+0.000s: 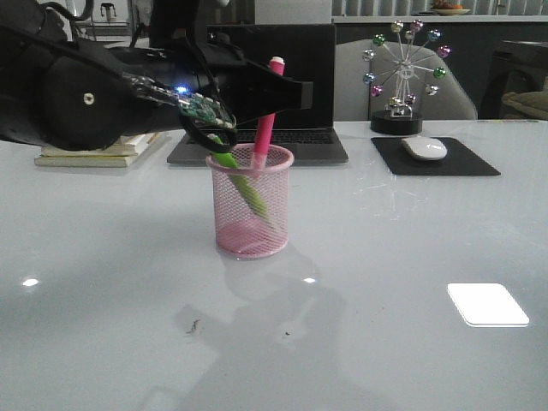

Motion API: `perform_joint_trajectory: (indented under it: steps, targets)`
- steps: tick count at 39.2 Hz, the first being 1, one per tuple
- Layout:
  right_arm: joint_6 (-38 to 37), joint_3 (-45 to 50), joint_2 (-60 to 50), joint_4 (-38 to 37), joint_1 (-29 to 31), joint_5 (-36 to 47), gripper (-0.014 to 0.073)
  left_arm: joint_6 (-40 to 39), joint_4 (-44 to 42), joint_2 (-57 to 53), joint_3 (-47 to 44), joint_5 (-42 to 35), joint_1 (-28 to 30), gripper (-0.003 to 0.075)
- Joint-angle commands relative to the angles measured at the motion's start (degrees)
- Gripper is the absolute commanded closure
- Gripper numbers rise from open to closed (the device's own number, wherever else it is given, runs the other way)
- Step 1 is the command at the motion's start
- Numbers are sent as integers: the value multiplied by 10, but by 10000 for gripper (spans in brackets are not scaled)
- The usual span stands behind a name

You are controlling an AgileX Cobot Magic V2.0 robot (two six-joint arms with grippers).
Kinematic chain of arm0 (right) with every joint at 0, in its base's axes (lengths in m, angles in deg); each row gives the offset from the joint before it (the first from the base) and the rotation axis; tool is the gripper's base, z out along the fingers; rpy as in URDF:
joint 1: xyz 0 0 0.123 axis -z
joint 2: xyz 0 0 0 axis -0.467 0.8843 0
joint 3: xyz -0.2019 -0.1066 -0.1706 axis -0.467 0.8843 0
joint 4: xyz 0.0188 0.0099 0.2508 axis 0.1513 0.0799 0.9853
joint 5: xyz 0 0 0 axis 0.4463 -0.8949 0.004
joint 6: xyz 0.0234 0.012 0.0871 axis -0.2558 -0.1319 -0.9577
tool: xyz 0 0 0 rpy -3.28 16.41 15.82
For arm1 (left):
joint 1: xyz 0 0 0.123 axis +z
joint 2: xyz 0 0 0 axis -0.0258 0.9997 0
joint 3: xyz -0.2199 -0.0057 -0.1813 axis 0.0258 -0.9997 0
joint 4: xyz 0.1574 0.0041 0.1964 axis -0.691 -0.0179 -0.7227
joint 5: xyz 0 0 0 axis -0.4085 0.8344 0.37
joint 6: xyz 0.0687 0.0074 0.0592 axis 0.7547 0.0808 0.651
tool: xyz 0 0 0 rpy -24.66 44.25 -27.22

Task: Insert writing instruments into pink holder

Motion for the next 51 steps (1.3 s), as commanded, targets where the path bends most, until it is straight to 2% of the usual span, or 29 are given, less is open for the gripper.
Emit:
perform_joint_trajectory:
  steps: [1,5,7,17,22,25,31,41,51]
  targets:
    - [6,-16,-8,-4,3,39,190,-6,3,-29,14,-40,-4,464]
    - [6,-16,-8,-4,3,39,190,-6,3,-29,14,-33,-4,354]
    - [6,-16,-8,-4,3,39,190,-6,3,-29,14,-33,-4,328]
    - [6,-16,-8,-4,3,39,190,5,3,-69,10,-31,8,324]
    - [6,-16,-8,-4,3,39,190,65,3,-124,9,-14,32,324]
    - [6,-16,-8,-4,3,39,190,93,3,-161,9,22,56,325]
    - [6,-16,-8,-4,3,39,190,95,3,-256,9,136,128,325]
    - [6,-16,-8,-4,3,39,190,95,3,-398,-16,177,225,325]
    - [6,-16,-8,-4,3,39,190,119,-19,-538,-79,309,310,325]
